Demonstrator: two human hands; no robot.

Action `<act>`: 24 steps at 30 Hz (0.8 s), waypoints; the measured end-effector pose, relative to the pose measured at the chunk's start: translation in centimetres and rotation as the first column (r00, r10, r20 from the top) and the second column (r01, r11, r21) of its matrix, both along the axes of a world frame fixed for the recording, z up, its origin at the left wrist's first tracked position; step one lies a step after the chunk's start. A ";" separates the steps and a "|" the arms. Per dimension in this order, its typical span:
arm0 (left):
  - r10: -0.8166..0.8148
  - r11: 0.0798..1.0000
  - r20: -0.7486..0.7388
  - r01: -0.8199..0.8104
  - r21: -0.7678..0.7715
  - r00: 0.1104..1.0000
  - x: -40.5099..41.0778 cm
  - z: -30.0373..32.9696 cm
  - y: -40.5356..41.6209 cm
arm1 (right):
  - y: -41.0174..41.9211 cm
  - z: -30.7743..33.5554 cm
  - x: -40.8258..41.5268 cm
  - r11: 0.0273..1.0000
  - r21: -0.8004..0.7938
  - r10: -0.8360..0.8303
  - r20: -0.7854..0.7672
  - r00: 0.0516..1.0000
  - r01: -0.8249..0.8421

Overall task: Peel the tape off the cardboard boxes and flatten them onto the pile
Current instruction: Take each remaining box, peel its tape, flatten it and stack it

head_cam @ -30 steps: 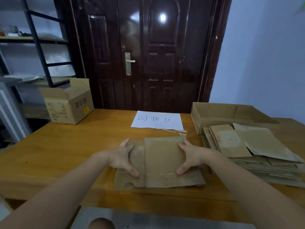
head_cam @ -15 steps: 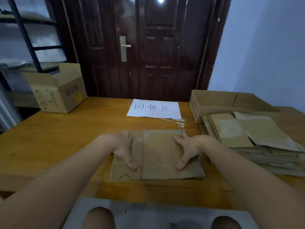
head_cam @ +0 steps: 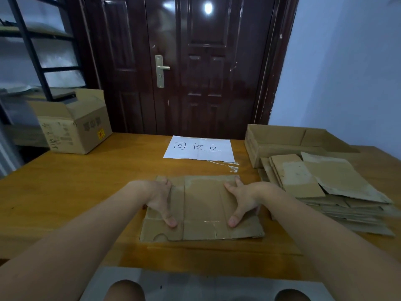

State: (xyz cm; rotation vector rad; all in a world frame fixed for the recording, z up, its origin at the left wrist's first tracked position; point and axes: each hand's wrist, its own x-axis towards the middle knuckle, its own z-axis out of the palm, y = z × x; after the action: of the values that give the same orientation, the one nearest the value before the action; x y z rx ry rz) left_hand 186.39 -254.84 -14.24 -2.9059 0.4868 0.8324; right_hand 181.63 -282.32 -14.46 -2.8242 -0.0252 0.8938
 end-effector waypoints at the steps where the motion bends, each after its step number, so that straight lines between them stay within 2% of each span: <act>1: 0.013 1.000 -0.012 -0.013 -0.005 1.000 0.0 0.0 0.1 | 0.0 0.0 0.0 1.000 0.004 -0.002 -0.001 1.000 0.002; 24: 0.010 0.998 -0.006 -0.010 -0.065 1.000 0.2 -0.2 0.6 | -0.5 -0.1 0.4 0.999 0.046 -0.008 0.010 1.000 0.007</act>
State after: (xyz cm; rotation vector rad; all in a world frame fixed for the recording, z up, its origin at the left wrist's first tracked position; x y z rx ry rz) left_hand 186.63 -254.20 -14.42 -2.9677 0.5099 0.8422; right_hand 181.99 -282.83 -14.60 -2.7848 -0.0359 0.8660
